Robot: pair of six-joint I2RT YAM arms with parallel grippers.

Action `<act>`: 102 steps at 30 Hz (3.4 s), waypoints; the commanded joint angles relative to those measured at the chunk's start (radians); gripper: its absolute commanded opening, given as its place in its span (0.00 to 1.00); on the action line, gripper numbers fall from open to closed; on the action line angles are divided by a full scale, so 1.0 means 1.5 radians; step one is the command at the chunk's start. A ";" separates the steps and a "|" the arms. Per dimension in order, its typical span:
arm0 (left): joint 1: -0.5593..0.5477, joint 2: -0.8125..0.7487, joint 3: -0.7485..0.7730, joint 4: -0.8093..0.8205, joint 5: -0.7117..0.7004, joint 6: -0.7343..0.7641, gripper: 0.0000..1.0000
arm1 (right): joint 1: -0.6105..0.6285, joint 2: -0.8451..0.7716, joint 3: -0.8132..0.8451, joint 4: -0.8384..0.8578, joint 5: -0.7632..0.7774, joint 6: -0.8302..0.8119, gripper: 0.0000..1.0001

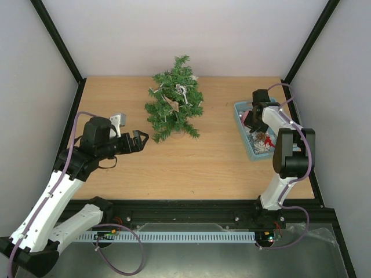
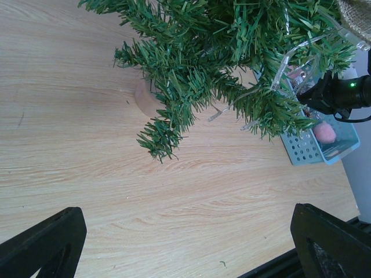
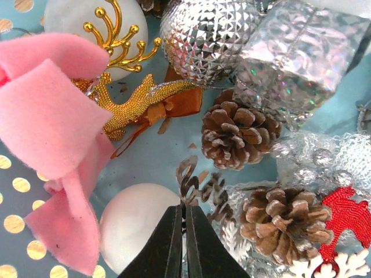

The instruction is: Decorate the small christmas tree

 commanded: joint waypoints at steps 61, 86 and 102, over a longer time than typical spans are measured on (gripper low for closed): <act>0.002 -0.147 -0.076 0.330 0.384 -0.256 0.98 | 0.188 -0.735 -0.268 0.517 -0.659 0.522 0.01; -0.396 -0.148 -0.268 0.791 -0.075 -0.502 0.91 | 0.603 -0.615 -0.269 0.655 -0.123 0.358 0.01; -0.397 -0.104 -0.287 0.848 -0.116 -0.502 0.75 | 0.631 -0.612 -0.280 0.680 -0.105 0.375 0.01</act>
